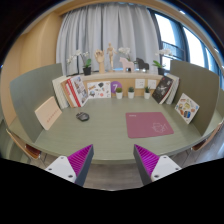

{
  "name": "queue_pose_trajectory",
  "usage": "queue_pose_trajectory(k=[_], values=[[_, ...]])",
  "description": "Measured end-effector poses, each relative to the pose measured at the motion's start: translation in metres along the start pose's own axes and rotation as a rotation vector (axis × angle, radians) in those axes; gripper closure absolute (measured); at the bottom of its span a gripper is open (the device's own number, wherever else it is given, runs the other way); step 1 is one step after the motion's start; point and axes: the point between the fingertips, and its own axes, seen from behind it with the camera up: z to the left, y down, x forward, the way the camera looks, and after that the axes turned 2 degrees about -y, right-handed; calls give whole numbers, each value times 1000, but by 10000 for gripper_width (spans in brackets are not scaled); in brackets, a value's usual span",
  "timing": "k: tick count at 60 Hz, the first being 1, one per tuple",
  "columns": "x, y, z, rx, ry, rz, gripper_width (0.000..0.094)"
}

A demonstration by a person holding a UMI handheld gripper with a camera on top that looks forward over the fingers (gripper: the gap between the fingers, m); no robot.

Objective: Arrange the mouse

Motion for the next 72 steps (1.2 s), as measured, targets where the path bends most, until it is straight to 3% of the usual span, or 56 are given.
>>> queue_pose_trajectory(k=[14, 31, 60, 72], values=[[104, 40, 83, -40, -77, 121, 130], [238, 25, 144, -75, -83, 215, 127], [387, -67, 157, -67, 3, 224, 133], [405, -78, 139, -11, 49, 239, 214]])
